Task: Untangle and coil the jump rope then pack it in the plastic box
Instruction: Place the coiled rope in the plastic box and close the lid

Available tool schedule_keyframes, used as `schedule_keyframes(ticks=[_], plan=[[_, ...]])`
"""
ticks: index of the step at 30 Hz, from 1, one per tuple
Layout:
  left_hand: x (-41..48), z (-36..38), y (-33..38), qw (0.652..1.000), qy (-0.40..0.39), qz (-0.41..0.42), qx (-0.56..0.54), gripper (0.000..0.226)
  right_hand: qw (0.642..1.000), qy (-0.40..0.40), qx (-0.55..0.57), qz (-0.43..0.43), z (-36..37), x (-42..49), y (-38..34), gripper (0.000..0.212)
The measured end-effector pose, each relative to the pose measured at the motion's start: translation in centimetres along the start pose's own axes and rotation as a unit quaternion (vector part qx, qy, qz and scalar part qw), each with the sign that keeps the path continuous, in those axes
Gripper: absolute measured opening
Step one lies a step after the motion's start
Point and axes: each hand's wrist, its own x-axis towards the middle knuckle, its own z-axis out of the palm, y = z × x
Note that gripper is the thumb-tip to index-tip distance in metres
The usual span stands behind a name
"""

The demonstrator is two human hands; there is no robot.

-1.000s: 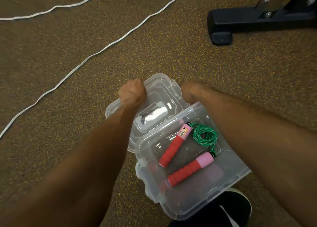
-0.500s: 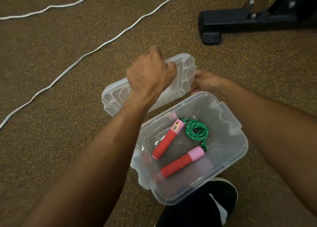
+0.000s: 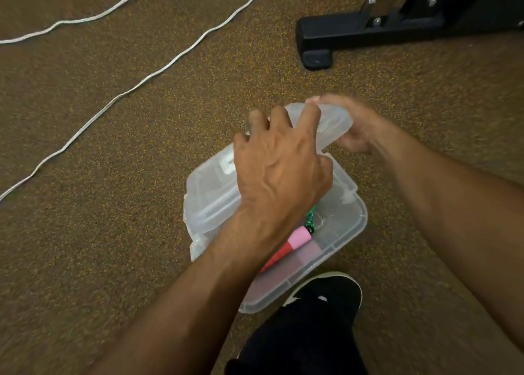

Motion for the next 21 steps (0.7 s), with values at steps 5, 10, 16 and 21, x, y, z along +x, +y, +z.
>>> schedule_keyframes(ticks=[5, 10, 16, 21], plan=[[-2.6, 0.0, 2.3, 0.999, -0.015, 0.042, 0.006, 0.048, 0.999, 0.005, -0.013, -0.034, -0.8, -3.0, 0.2, 0.015], [-4.4, -0.2, 3.6, 0.995, -0.073, 0.061, -0.034, 0.051, 0.998, -0.008, -0.064, -0.025, -1.7, -5.4, 1.0, 0.026], [-6.9, 0.5, 4.0, 0.985, -0.126, 0.112, -0.036, 0.056, 0.994, -0.015, -0.105, -0.015, -1.9, -7.4, 1.9, 0.033], [-8.8, 2.6, 3.4, 0.982, -0.142, 0.117, -0.033, 0.052, 0.963, 0.012, -0.256, -0.080, -2.1, -8.3, 3.7, 0.028]])
